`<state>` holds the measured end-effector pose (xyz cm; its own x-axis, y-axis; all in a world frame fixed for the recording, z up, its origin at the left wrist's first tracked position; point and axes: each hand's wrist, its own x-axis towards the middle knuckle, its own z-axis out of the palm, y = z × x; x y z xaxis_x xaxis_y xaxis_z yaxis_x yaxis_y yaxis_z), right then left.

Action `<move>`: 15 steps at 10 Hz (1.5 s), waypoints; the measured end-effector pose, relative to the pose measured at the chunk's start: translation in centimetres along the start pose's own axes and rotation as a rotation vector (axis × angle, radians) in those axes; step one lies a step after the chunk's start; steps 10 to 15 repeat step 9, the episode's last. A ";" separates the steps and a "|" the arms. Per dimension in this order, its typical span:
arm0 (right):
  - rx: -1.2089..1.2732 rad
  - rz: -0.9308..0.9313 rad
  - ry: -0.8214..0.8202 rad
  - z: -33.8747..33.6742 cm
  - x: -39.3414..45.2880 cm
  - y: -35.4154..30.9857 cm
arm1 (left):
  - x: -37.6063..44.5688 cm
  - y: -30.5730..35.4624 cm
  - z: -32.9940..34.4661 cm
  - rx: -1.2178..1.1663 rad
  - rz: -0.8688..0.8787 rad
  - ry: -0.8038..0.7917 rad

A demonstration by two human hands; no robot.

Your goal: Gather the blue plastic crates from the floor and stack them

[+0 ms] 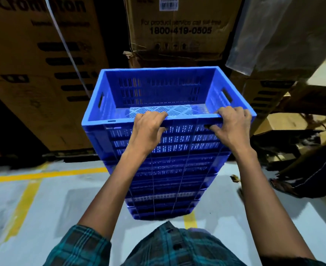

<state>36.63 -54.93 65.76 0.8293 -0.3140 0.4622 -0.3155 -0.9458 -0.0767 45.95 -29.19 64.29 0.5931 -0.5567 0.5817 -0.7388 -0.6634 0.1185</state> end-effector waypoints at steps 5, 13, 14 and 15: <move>-0.015 -0.146 0.074 0.1 -2.0 0.9 | -0.8 3.3 -2.5 -0.154 -0.169 -0.087; 0.363 -0.119 0.166 -7.8 -4.8 0.0 | -2.4 12.3 -10.0 -0.155 -0.264 -0.107; 0.363 -0.119 0.166 -7.8 -4.8 0.0 | -2.4 12.3 -10.0 -0.155 -0.264 -0.107; 0.363 -0.119 0.166 -7.8 -4.8 0.0 | -2.4 12.3 -10.0 -0.155 -0.264 -0.107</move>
